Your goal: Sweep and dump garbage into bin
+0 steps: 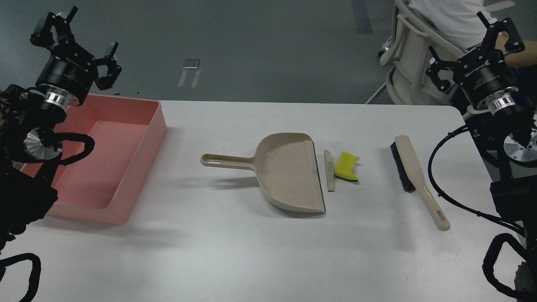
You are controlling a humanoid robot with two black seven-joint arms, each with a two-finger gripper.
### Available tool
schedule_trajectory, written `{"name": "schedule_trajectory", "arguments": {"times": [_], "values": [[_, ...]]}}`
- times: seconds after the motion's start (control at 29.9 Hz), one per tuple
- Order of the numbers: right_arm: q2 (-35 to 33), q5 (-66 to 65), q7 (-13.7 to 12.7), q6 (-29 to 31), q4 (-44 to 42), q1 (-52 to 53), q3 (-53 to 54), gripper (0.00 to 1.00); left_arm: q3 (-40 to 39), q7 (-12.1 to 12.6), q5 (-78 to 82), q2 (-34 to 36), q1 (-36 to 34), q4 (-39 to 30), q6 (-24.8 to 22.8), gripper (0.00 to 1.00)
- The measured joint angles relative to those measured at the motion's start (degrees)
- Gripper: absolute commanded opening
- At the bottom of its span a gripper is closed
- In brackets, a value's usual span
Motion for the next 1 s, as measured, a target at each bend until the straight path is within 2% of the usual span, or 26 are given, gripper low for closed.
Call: {"name": "schedule_trajectory", "arguments": {"times": [1.0], "values": [[-0.26, -0.33, 0.13, 0.0, 0.3, 1.27, 0.6, 1.0, -0.12, 0.21, -0.07, -0.02, -1.79, 0.04, -0.43, 0.98]]}}
